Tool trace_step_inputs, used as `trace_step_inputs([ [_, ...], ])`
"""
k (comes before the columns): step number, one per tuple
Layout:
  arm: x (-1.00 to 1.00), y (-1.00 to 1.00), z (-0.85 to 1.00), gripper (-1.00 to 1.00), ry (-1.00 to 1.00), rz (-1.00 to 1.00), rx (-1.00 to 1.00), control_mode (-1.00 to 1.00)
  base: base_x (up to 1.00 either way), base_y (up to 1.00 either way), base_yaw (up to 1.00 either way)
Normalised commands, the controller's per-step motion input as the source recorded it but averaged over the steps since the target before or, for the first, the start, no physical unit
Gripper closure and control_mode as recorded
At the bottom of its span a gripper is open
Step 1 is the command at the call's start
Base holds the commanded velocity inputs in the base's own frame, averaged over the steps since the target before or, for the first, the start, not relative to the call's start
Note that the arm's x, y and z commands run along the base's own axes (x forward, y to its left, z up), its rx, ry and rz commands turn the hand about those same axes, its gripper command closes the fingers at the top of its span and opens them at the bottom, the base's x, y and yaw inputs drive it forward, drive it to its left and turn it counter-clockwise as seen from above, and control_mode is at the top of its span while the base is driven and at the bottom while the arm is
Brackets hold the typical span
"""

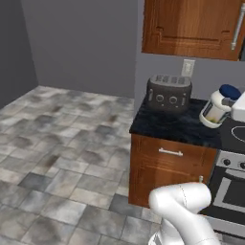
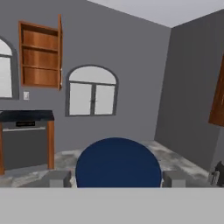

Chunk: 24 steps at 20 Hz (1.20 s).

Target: Collect the turmeric, mayonnaise, and shaker from the cabinet and place them next to the stove.

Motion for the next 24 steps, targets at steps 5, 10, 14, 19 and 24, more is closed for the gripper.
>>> trace_step_inputs([
  [5,0.0,0.0,0.0,1.0,0.0,0.0,0.0,1.0,-0.12,-1.0,-0.32],
  [10,0.0,0.0,0.0,1.0,0.0,0.0,0.0,1.0,-0.12,-0.98,-0.34],
  [14,0.0,0.0,0.0,1.0,0.0,0.0,0.0,1.0,-0.07,-0.92,-0.34],
  [19,0.0,0.0,0.0,1.0,0.0,0.0,0.0,1.0,-0.01,-0.72,-0.35],
  [24,0.0,0.0,0.0,1.0,0.0,0.0,0.0,1.0,0.11,-0.37,-0.29],
])
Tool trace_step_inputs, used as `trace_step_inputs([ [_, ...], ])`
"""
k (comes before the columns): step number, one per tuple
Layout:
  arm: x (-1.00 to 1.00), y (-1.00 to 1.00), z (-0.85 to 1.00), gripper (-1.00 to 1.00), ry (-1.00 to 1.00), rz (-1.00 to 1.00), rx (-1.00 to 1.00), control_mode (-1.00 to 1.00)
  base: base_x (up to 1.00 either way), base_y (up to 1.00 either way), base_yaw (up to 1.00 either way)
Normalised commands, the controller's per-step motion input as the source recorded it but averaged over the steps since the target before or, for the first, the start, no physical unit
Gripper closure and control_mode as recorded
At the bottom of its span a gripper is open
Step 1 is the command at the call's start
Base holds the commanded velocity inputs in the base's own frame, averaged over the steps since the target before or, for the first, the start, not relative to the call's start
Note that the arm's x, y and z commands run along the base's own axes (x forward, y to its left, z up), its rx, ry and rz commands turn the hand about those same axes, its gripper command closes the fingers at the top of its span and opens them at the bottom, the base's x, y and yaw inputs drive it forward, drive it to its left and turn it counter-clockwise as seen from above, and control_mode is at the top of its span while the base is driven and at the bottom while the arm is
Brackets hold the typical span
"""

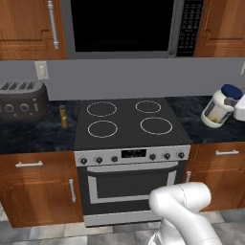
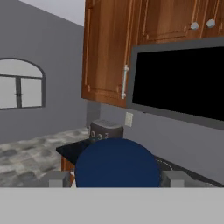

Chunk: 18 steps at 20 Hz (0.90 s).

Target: Collect the turmeric, mayonnaise, and shaker from the cabinet and place them next to the stove.

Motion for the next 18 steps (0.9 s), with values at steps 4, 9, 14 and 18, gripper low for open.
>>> trace_step_inputs([
  [4,0.0,0.0,0.0,1.0,0.0,0.0,0.0,1.0,0.33,-0.18,-0.18],
  [9,0.0,0.0,0.0,1.0,0.0,0.0,0.0,1.0,0.43,-0.14,-0.13],
  [14,0.0,0.0,0.0,1.0,0.0,0.0,0.0,1.0,0.53,-0.17,-0.1],
  [18,0.0,0.0,0.0,1.0,0.0,0.0,0.0,1.0,0.58,-0.15,-0.1],
])
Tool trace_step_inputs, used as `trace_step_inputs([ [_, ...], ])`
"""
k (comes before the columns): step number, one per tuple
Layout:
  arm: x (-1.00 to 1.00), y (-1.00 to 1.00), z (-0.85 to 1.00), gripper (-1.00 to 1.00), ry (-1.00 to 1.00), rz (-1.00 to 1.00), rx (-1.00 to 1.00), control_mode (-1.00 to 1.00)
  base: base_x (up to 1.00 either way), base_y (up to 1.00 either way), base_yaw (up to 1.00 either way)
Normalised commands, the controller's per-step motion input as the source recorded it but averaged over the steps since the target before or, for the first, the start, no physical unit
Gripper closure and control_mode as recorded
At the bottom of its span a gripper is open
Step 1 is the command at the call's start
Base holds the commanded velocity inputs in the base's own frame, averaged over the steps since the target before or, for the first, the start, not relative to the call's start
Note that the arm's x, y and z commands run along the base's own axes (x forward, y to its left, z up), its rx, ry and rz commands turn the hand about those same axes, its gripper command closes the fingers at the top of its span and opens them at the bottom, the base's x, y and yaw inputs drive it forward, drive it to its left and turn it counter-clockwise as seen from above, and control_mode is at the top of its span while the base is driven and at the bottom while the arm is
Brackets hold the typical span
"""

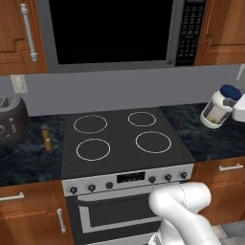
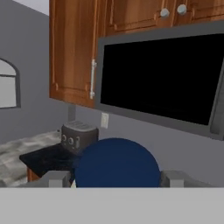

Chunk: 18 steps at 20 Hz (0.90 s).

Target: Collect the turmeric, mayonnaise, and shaker from the cabinet and place them next to the stove.

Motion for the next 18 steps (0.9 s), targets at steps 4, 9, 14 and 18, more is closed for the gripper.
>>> trace_step_inputs([
  [4,0.0,0.0,0.0,1.0,0.0,0.0,0.0,1.0,0.45,-0.25,-0.07],
  [9,0.03,-0.46,-0.24,1.0,0.05,0.0,0.0,-1.0,0.08,-0.22,0.0],
  [14,0.0,-0.83,-0.64,1.0,0.09,0.0,0.0,-1.0,0.0,0.0,0.0],
  [18,0.0,-0.63,-0.78,1.0,0.1,0.0,-0.02,-1.0,0.0,0.0,0.0],
])
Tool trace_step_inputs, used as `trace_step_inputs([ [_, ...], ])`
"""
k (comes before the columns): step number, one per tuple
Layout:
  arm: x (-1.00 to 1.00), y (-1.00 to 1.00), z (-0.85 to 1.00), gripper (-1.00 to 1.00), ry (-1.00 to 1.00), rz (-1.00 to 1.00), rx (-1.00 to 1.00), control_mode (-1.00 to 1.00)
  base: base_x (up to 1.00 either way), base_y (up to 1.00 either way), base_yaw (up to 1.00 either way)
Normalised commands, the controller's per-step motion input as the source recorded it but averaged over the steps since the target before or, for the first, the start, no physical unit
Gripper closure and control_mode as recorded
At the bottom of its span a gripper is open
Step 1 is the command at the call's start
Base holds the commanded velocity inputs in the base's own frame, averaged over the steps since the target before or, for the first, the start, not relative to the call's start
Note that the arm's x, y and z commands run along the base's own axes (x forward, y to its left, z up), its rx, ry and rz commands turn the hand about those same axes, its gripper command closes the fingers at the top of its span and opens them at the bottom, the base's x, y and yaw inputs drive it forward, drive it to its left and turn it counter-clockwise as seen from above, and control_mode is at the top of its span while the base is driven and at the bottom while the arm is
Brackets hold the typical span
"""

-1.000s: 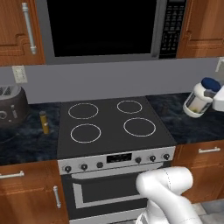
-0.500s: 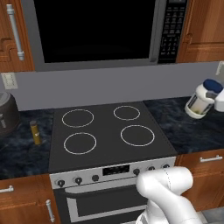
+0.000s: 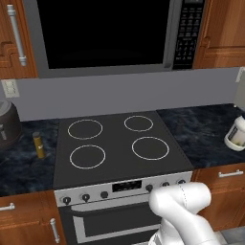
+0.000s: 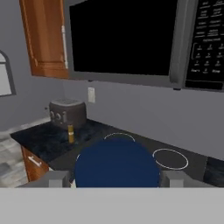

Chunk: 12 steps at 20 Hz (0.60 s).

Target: Collect the turmeric, mayonnaise, and shaker from the cabinet and place them next to the stove.

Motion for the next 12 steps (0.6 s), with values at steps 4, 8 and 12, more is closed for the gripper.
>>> trace_step_inputs([
  [4,0.03,-0.2,-0.79,1.0,0.08,0.0,-0.06,-1.0,0.0,0.0,0.0],
  [8,0.44,-0.02,-0.58,1.0,0.09,0.01,-0.06,-1.0,0.0,0.0,0.0],
  [12,0.58,-0.01,-0.44,1.0,0.09,0.05,-0.07,-1.0,0.0,0.0,0.0],
])
